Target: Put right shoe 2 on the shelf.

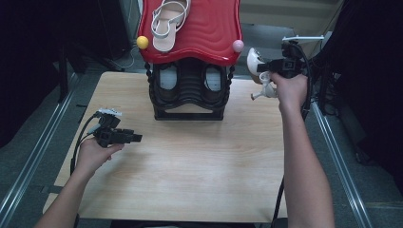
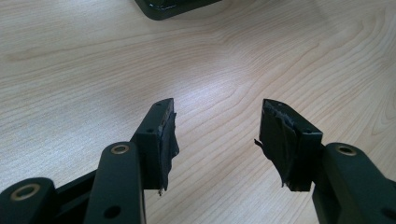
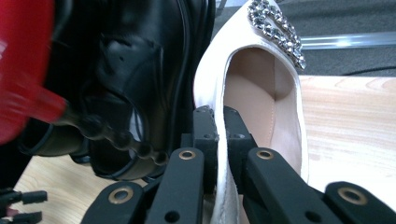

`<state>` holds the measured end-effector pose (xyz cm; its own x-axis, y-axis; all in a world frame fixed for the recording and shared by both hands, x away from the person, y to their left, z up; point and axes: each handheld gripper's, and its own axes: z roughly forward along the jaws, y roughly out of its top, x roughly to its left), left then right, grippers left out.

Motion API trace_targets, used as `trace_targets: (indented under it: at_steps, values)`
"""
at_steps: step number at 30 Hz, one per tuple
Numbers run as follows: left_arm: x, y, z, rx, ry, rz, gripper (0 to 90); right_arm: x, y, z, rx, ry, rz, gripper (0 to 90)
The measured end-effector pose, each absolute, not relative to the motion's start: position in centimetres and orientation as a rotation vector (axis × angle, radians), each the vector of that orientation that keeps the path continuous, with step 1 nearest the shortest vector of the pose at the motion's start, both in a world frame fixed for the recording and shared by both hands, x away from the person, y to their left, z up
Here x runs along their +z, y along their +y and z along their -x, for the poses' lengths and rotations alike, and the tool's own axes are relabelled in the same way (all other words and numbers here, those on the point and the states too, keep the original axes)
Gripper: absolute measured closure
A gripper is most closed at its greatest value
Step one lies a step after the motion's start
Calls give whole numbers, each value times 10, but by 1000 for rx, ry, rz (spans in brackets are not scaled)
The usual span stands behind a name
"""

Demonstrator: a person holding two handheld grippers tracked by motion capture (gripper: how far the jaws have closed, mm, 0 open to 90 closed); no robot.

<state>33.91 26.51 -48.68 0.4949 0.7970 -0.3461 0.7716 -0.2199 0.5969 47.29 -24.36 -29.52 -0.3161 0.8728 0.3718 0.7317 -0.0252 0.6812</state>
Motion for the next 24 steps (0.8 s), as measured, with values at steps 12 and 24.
trace_targets:
  at_steps: [12, 24]
  values:
    - [-486, 265, -339, 38, 1281, -2007, 463, -254, -246, -472, 1283, 2033, -1732, 887]
    - [-483, 264, -338, 43, 1266, -2003, 474, -203, -231, -466, 1313, 2030, -1649, 887]
